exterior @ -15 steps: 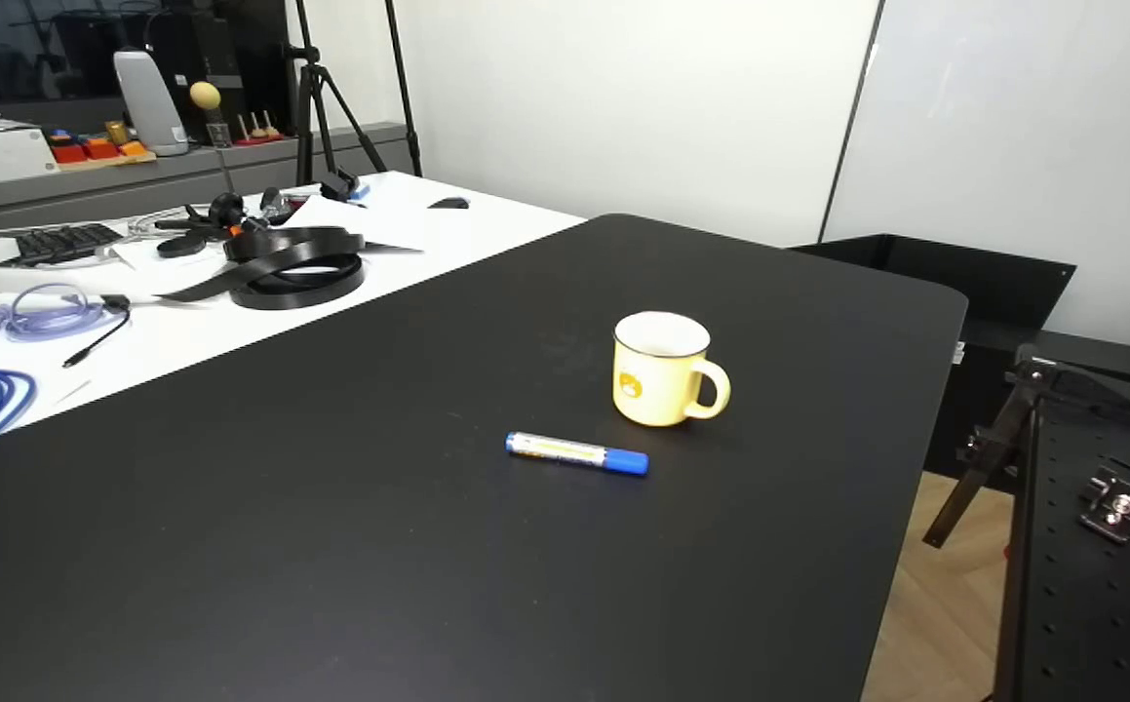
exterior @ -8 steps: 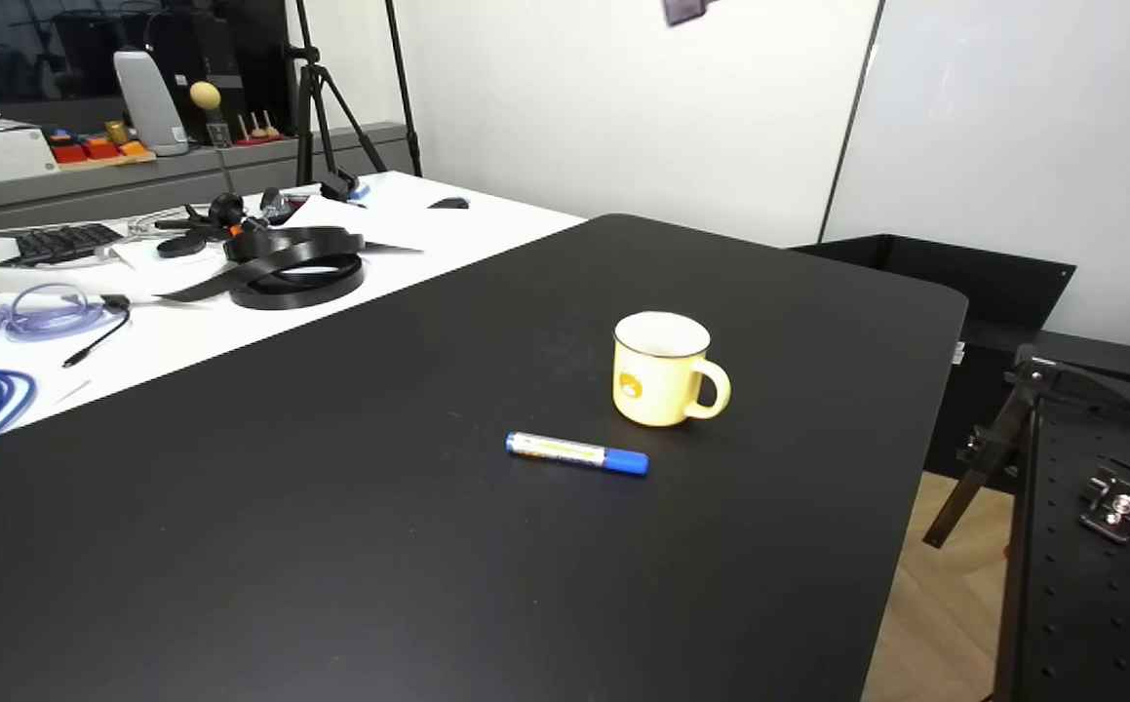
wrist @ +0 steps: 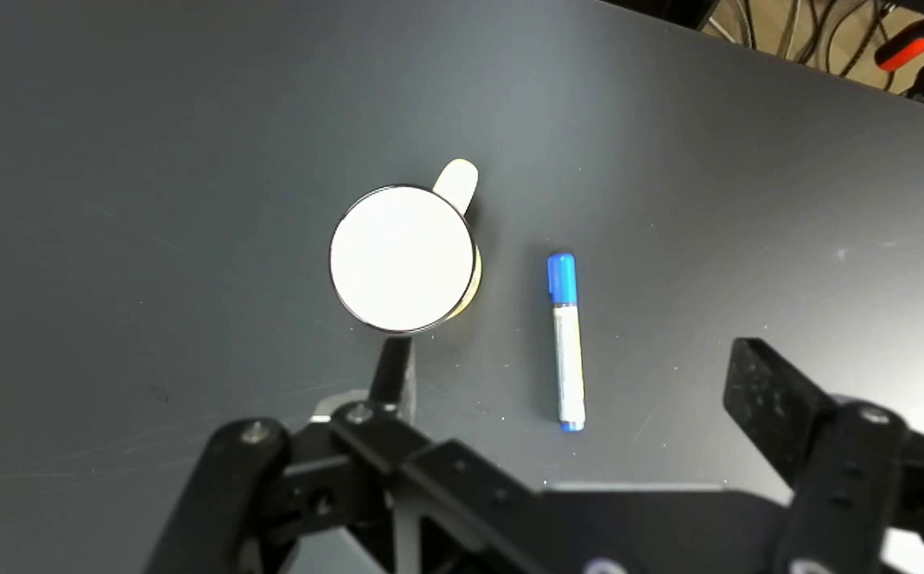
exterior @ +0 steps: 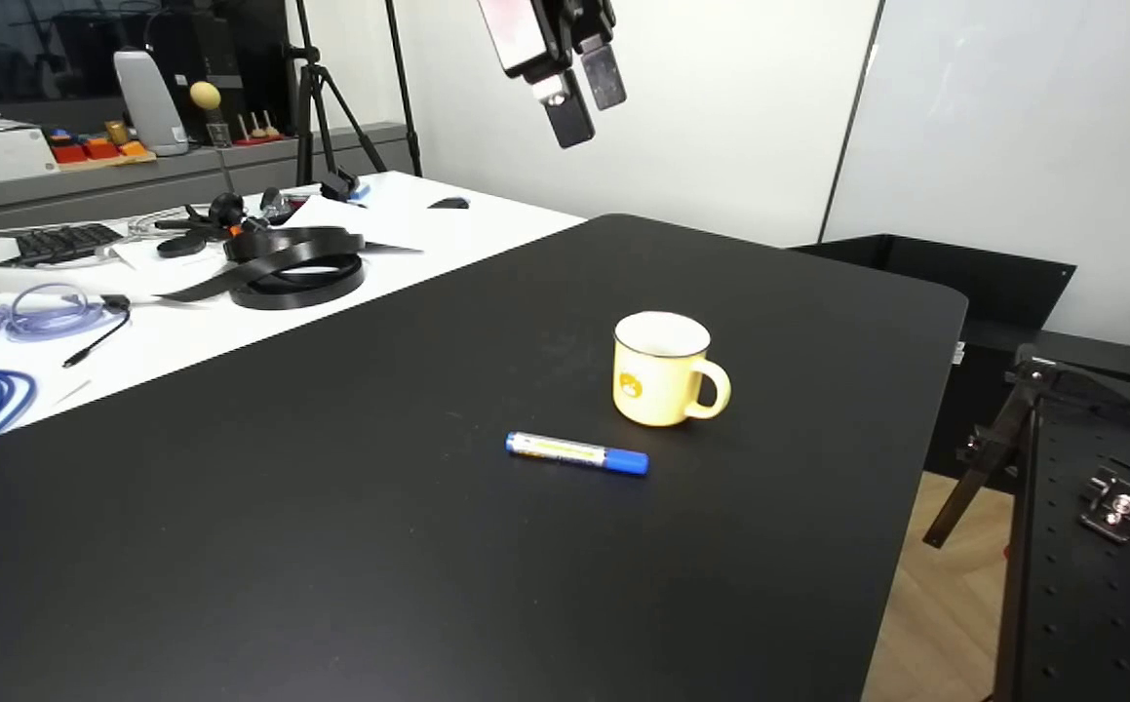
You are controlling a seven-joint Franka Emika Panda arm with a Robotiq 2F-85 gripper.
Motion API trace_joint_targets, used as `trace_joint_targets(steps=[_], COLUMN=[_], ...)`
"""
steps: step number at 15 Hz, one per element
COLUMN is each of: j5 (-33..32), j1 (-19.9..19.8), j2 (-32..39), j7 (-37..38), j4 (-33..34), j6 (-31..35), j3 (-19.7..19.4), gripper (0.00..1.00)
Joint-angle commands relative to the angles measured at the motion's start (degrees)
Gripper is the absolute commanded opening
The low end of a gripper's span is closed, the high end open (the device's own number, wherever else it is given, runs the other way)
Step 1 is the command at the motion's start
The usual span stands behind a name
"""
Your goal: Put the blue marker inside the yellow mug
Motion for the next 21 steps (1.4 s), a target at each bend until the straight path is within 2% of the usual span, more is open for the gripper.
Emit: trace_joint_targets(steps=[1,5,10,15,18,21], j5=[-0.3,0.4,0.9,0.7,-4.5,-2.2], j1=[0.4,0.3,0.4,0.5,0.9,0.5], j2=[-0.9,-1.1,0.0,1.3,1.7,4.8], j7=[3.3,5.7,6.5,4.8,11.5,13.6], j4=[-3.4,-9.3,-16.8,-17.1,-17.6,-16.8], j6=[6.1,18.2,27.0,26.8,33.6,36.8], j3=[-0.2,-0.3,-0.3,-0.3,-1.4,-1.9], gripper=[1.0,1.0,1.0,1.0,1.0,1.0])
